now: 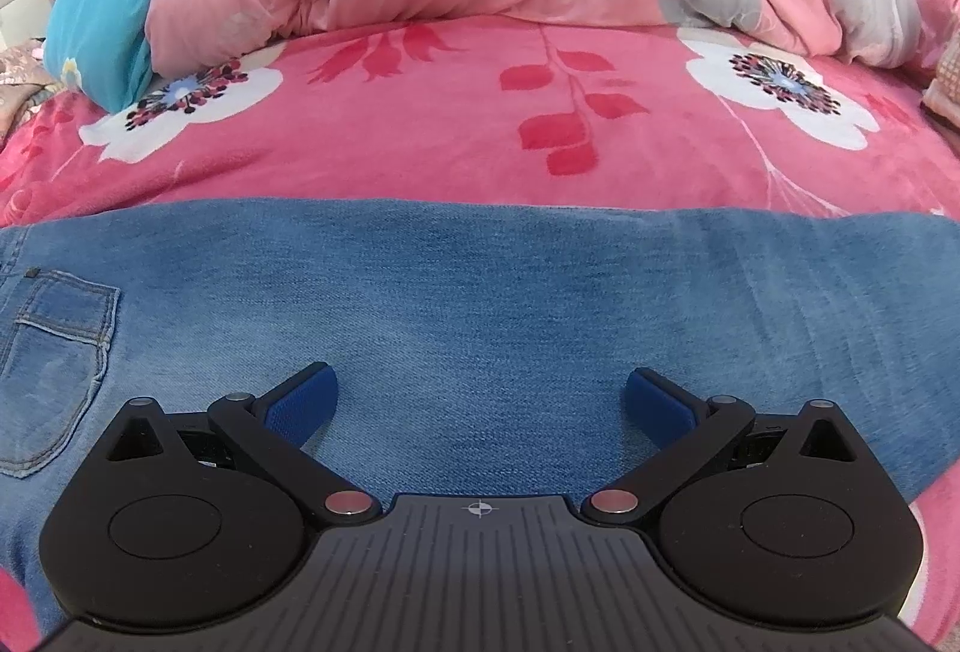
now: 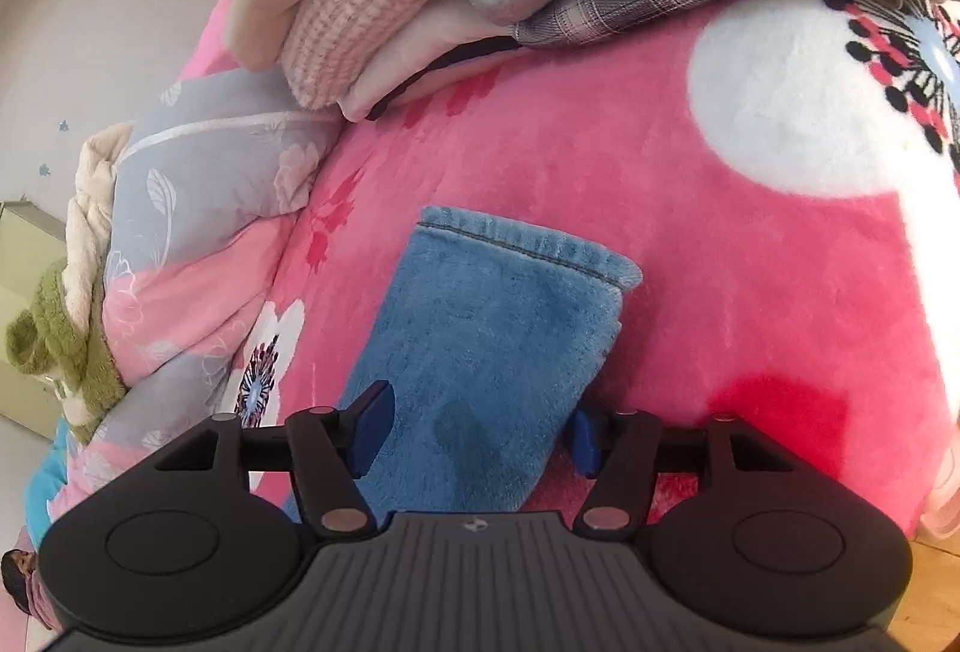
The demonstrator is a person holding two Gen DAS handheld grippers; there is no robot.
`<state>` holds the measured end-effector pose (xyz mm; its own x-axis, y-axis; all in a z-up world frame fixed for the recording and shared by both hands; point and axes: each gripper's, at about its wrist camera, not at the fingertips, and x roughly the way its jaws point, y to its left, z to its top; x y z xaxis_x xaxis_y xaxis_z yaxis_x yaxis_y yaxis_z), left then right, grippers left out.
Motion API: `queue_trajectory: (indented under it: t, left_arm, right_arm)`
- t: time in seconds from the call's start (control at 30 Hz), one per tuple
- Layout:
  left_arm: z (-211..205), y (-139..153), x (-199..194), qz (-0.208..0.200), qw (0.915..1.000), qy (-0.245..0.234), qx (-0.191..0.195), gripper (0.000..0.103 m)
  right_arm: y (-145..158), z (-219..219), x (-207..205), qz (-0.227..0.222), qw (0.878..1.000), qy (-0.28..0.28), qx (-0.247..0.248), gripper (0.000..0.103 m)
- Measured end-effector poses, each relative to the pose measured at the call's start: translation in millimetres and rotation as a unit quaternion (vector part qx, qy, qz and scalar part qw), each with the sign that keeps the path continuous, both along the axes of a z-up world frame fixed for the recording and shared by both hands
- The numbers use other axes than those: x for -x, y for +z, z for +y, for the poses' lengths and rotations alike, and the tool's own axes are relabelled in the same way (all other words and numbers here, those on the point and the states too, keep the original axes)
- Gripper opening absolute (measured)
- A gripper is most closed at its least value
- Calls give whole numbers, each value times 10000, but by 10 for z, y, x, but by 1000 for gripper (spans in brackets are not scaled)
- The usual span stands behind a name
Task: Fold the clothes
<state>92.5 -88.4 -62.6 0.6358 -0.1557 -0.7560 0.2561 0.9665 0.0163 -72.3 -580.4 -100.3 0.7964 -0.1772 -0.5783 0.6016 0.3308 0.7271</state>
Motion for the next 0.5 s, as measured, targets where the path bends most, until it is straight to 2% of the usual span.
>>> queue_trajectory:
  t: [0.5]
  left_arm:
    - [-22, 4, 12, 3, 10000, 55, -45, 103]
  right_arm:
    - [-1, 35, -63, -21, 9994, 24, 336, 65]
